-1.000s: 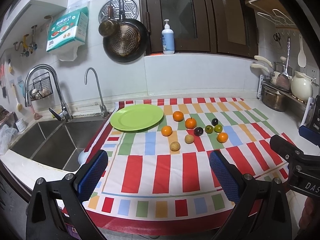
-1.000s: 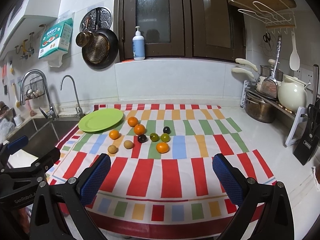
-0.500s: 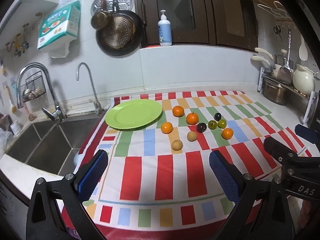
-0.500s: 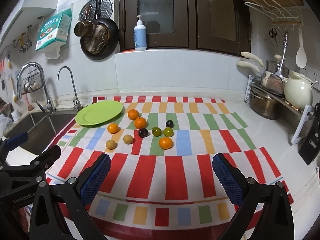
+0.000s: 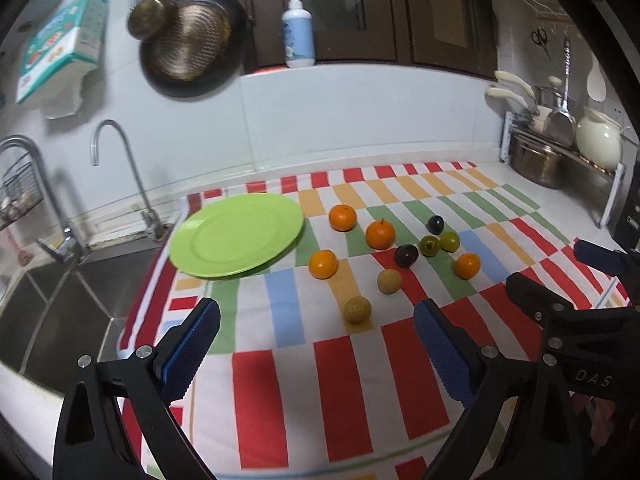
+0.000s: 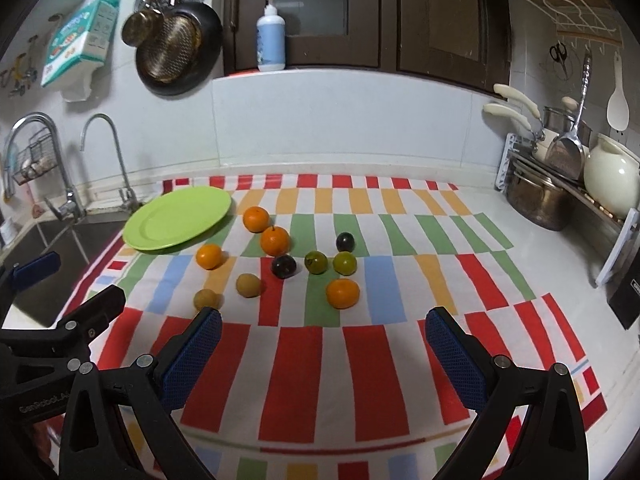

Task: Organize fruits
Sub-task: 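Grasp the small brown fruit with the left tool while the right tool grasps an orange tangerine, then carry both fruits onto the green plate and open both tools, then withdraw both open tools from the plate back toward the fruits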

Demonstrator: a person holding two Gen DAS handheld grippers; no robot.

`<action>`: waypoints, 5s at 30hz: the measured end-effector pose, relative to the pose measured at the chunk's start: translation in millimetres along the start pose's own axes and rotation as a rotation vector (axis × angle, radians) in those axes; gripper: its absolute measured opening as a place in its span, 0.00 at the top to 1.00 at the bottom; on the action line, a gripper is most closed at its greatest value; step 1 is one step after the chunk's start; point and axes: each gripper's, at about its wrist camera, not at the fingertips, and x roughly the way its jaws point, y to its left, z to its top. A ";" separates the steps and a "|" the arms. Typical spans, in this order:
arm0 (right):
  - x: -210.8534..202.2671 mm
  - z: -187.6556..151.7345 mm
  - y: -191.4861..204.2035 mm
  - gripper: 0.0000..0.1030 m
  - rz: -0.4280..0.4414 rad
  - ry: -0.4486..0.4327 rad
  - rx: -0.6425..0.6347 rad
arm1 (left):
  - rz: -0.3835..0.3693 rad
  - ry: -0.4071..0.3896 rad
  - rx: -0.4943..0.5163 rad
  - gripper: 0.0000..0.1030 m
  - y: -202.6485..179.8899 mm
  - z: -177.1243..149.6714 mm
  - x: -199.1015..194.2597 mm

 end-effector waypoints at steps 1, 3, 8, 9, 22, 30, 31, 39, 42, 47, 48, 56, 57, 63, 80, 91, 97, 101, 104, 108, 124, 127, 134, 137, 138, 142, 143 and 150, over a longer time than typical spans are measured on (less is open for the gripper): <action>4.7 0.4 1.9 0.01 -0.012 0.010 0.004 | -0.015 0.006 0.007 0.04 0.0 1.1 4.5; 12.0 1.4 3.0 0.01 -0.032 0.029 0.009 | -0.043 0.015 0.020 0.04 -0.9 3.3 12.6; 29.9 2.3 -0.1 0.01 -0.049 0.064 0.010 | -0.064 0.045 0.021 0.06 -8.9 4.0 29.9; 33.1 2.1 -2.9 0.01 -0.044 0.068 0.007 | -0.059 0.051 0.014 0.07 -11.5 4.5 34.0; 90.9 11.8 -25.0 0.15 0.124 0.128 -0.106 | 0.082 0.150 -0.135 0.21 -28.9 -0.5 75.3; 117.1 8.3 -29.8 0.25 0.156 0.187 -0.089 | 0.071 0.204 -0.130 0.37 -31.5 -4.7 96.6; 119.5 7.8 -30.6 0.26 0.158 0.195 -0.084 | 0.068 0.210 -0.130 0.38 -31.2 -5.2 99.0; 135.6 4.1 -32.6 0.38 0.142 0.244 -0.074 | 0.052 0.240 -0.131 0.53 -30.9 -6.2 112.0; 140.6 4.5 -33.8 0.45 0.144 0.252 -0.069 | 0.037 0.252 -0.126 0.59 -32.3 -6.6 116.1; 145.8 4.1 -37.3 0.61 0.153 0.271 -0.056 | 0.005 0.271 -0.135 0.70 -32.4 -8.3 120.8; 146.1 4.1 -37.7 0.63 0.155 0.274 -0.054 | -0.002 0.273 -0.137 0.71 -32.3 -8.6 121.9; 139.8 6.5 -34.5 0.64 0.170 0.261 -0.076 | -0.017 0.268 -0.143 0.73 -31.1 -9.0 120.9; 137.7 7.4 -33.3 0.64 0.175 0.256 -0.078 | -0.018 0.263 -0.141 0.73 -31.0 -8.5 119.1; 122.5 13.9 -21.6 0.64 0.200 0.222 -0.099 | -0.011 0.221 -0.132 0.73 -25.8 -3.9 104.0; 91.4 44.8 31.6 0.64 0.329 0.131 -0.165 | 0.071 0.095 -0.108 0.73 14.3 23.1 60.6; 101.7 76.5 83.3 0.64 0.432 0.088 -0.213 | 0.125 0.061 -0.097 0.73 56.0 34.0 59.9; 120.5 98.3 113.2 0.64 0.477 0.094 -0.237 | 0.147 0.069 -0.109 0.73 80.1 42.8 78.3; 137.7 109.8 130.6 0.64 0.498 0.111 -0.251 | 0.144 0.086 -0.126 0.73 95.5 48.1 95.0; 153.6 114.3 142.8 0.64 0.498 0.129 -0.269 | 0.141 0.102 -0.142 0.73 106.1 50.5 107.5; 176.1 117.9 157.6 0.64 0.503 0.163 -0.279 | 0.138 0.127 -0.155 0.73 117.8 52.1 126.9; 242.4 112.1 186.2 0.63 0.507 0.305 -0.291 | 0.080 0.234 -0.177 0.70 140.8 46.0 179.2; 242.3 111.5 186.6 0.60 0.490 0.308 -0.297 | 0.093 0.228 -0.181 0.66 142.3 46.0 175.8; 217.1 112.6 168.1 0.60 0.479 0.257 -0.266 | 0.098 0.197 -0.173 0.66 132.6 49.7 153.8; 203.0 112.5 157.6 0.60 0.478 0.230 -0.247 | 0.089 0.171 -0.178 0.66 124.3 53.5 138.3; 196.8 112.3 153.9 0.60 0.479 0.219 -0.244 | 0.091 0.160 -0.173 0.64 120.6 55.1 132.5; 176.0 113.6 137.0 0.60 0.474 0.185 -0.205 | 0.096 0.128 -0.177 0.51 108.6 58.8 111.7; 172.6 113.7 133.2 0.58 0.475 0.181 -0.196 | 0.097 0.122 -0.180 0.49 106.3 59.3 107.1; 142.2 111.2 104.9 0.50 0.440 0.145 -0.138 | 0.101 0.088 -0.168 0.36 89.6 59.8 81.3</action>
